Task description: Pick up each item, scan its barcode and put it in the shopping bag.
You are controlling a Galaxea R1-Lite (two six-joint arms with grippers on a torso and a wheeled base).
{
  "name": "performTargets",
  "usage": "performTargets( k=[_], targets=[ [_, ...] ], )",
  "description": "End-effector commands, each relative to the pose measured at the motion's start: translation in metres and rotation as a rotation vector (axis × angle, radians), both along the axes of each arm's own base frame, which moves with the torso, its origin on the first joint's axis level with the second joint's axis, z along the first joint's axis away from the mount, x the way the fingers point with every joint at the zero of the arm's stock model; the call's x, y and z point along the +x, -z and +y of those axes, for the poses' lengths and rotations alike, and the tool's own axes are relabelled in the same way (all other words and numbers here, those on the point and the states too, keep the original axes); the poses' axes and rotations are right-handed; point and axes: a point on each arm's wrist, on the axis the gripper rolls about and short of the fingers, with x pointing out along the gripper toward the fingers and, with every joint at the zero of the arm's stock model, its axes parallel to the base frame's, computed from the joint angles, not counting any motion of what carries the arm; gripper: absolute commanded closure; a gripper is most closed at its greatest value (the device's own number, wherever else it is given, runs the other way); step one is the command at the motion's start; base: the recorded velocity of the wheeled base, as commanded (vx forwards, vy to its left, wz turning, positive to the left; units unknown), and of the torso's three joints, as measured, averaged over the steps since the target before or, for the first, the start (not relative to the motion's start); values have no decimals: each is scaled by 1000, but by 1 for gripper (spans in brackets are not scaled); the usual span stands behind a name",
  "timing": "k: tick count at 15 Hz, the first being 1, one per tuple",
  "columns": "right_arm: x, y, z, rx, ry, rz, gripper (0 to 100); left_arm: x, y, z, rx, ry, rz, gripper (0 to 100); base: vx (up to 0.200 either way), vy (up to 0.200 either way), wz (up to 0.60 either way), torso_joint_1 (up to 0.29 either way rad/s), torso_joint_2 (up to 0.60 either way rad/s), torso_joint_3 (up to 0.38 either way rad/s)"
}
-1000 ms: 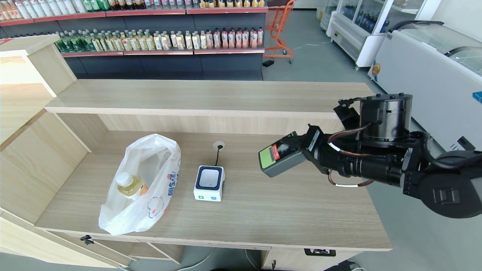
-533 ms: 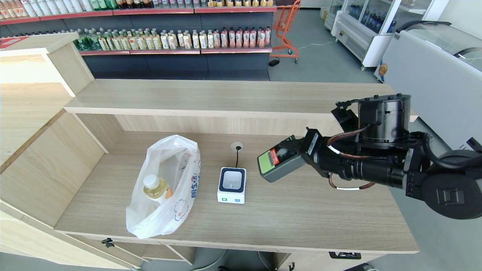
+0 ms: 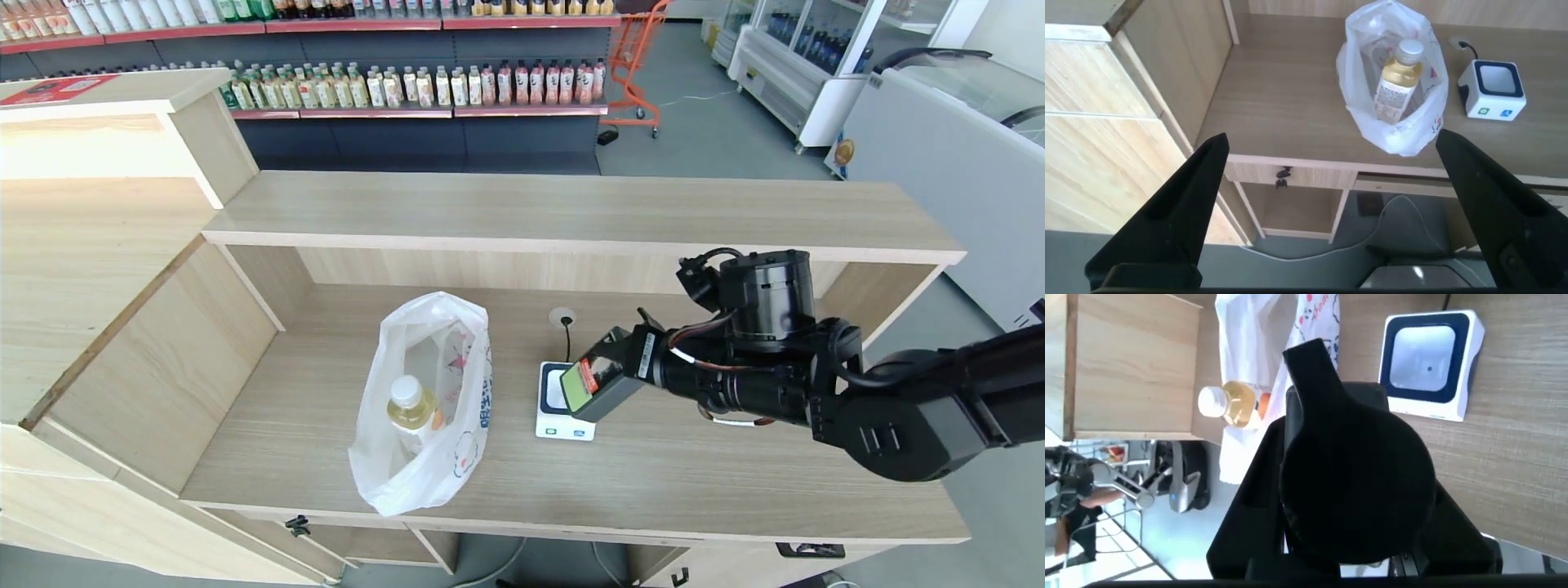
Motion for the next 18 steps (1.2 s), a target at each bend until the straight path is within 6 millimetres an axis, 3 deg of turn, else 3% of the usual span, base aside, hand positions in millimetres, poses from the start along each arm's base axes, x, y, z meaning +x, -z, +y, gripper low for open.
performTargets(
  k=[1, 6, 8, 14, 18],
  targets=[
    [14, 24, -1, -52, 10, 34, 100, 0, 0, 0, 0, 0, 0, 0, 0, 0, 0, 0, 0, 0],
    [59, 32, -1, -67, 27, -36, 100, 0, 0, 0, 3, 0, 0, 0, 0, 0, 0, 0, 0, 0],
    [79, 49, -1, -95, 37, -35, 100, 0, 0, 0, 3, 0, 0, 0, 0, 0, 0, 0, 0, 0],
    [107, 98, 0, -134, 19, -85, 100, 0, 0, 0, 3, 0, 0, 0, 0, 0, 0, 0, 0, 0],
    [120, 110, 9, -123, 3, -91, 100, 0, 0, 0, 3, 0, 0, 0, 0, 0, 0, 0, 0, 0]
  ],
)
